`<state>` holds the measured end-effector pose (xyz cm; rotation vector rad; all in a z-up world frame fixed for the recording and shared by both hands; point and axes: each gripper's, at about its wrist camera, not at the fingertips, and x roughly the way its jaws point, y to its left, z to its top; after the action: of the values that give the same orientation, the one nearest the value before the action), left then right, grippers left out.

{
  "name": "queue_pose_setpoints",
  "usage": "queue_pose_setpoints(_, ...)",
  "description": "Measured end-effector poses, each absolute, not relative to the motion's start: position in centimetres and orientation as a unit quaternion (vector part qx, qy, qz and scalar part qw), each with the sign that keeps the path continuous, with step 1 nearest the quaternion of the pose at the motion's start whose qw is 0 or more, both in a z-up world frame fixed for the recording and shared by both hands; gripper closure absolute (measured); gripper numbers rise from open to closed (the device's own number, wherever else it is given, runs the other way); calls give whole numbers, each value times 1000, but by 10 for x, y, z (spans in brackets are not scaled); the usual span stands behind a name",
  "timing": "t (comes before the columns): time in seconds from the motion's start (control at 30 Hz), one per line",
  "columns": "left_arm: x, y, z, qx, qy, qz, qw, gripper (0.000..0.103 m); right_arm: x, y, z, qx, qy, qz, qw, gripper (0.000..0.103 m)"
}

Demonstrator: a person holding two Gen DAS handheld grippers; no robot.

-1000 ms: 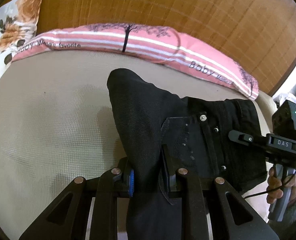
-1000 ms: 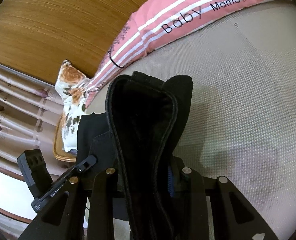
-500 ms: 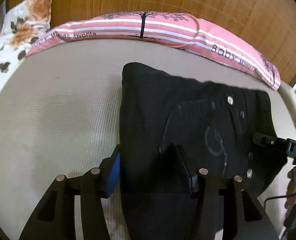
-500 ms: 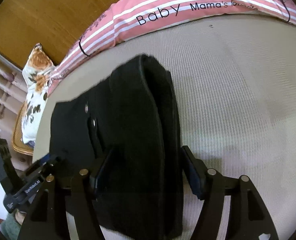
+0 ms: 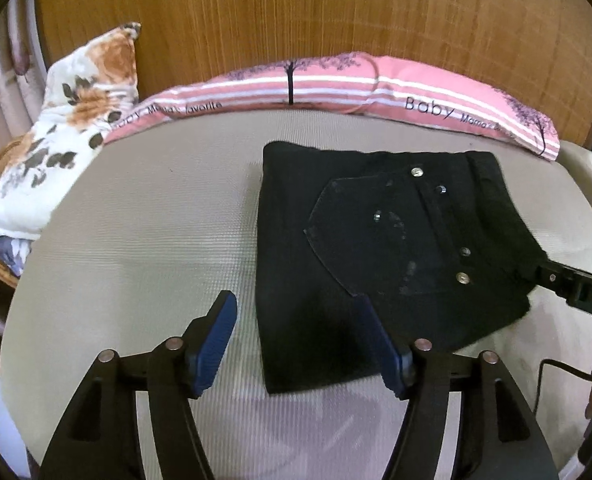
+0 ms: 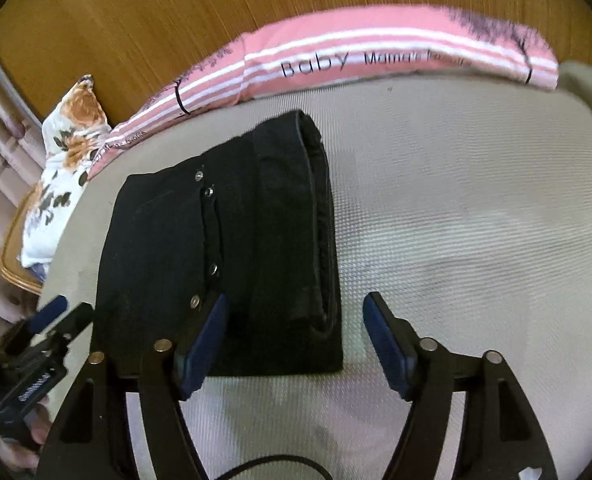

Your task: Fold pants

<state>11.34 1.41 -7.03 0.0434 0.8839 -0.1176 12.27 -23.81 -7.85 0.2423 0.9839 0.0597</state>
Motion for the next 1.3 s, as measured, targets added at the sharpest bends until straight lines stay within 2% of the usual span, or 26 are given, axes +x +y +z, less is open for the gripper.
queue_pose_setpoints(0.33,67,4,-49,29,402,-48,914,37,70,-201,-42,26,406,11,913,10)
queue_pose_setpoints(0.47,53,1,-44,32,394,-45,918,37,55,-190,-35,18,389,10,921,5)
queue_pose_setpoints(1.3,27,0,-46,21,396,-31,917,37,31,-174,-42,23,406,10,914,5)
